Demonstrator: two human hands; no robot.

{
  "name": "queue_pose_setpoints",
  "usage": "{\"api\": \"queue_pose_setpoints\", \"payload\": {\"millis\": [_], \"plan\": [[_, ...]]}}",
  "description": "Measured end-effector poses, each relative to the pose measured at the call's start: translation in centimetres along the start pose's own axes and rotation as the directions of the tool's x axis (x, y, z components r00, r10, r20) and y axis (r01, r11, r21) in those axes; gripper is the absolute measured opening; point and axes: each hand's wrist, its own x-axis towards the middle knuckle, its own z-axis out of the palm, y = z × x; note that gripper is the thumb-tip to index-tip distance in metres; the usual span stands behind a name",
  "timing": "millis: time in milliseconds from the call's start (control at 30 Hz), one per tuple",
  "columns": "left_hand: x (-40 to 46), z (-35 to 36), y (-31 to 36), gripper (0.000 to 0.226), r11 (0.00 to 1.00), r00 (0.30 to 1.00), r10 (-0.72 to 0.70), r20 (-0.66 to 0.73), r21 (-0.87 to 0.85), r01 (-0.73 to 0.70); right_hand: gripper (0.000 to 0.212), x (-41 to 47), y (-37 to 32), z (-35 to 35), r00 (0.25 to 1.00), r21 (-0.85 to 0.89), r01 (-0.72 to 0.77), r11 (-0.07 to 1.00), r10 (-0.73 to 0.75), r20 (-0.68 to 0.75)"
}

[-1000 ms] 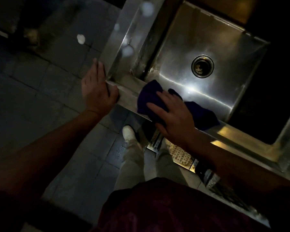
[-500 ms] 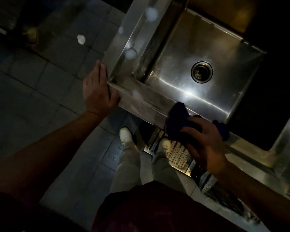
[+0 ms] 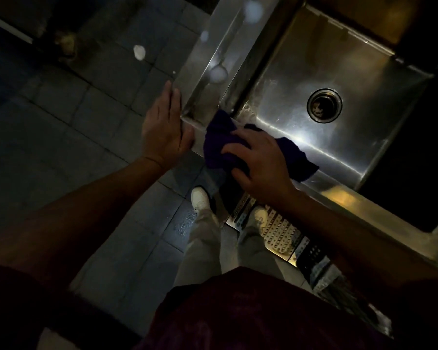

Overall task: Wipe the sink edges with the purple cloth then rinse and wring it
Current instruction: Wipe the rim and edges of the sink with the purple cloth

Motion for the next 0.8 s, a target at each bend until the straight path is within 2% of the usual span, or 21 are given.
{"api": "queue_pose_setpoints", "payload": {"millis": [167, 267, 367, 467, 600, 700, 800], "plan": [[0.1, 0.0, -0.3, 0.076, 1.000, 1.000, 0.019, -0.016, 0.006, -0.018, 0.038, -8.2, 2.0, -2.5, 0.993, -0.038, -0.101, 0.994, 0.098, -0.067], [0.1, 0.0, -0.3, 0.079, 1.000, 1.000, 0.006, -0.019, 0.010, -0.006, 0.038, -10.0, 2.8, -2.9, 0.986, -0.076, -0.127, 0.989, 0.117, -0.119], [0.1, -0.1, -0.1, 0.080, 1.000, 1.000, -0.007, -0.004, -0.005, 0.006, 0.041, -8.2, 2.2, -1.8, 0.982, -0.094, -0.149, 0.984, 0.136, -0.130], [0.1, 0.0, -0.3, 0.078, 1.000, 1.000, -0.001, -0.001, -0.016, 0.001, 0.045, -3.9, 0.8, -0.4, 0.990, -0.079, -0.101, 0.992, 0.092, -0.105], [0.1, -0.1, -0.3, 0.075, 0.999, 0.999, -0.006, 0.035, -0.050, 0.008, 0.041, 1.0, -1.2, 1.5, 0.995, -0.056, -0.069, 0.996, 0.064, -0.081], [0.1, -0.6, -0.9, 0.074, 0.994, 0.999, 0.021, 0.050, -0.111, -0.015, 0.039, 1.5, -1.0, 1.2, 0.997, 0.007, -0.048, 0.999, 0.048, -0.058], [-0.1, -1.2, -2.0, 0.070, 0.986, 0.996, 0.074, 0.058, -0.153, -0.064, 0.039, -0.5, -0.4, -0.3, 0.985, 0.106, -0.059, 0.993, 0.075, -0.154]]}}
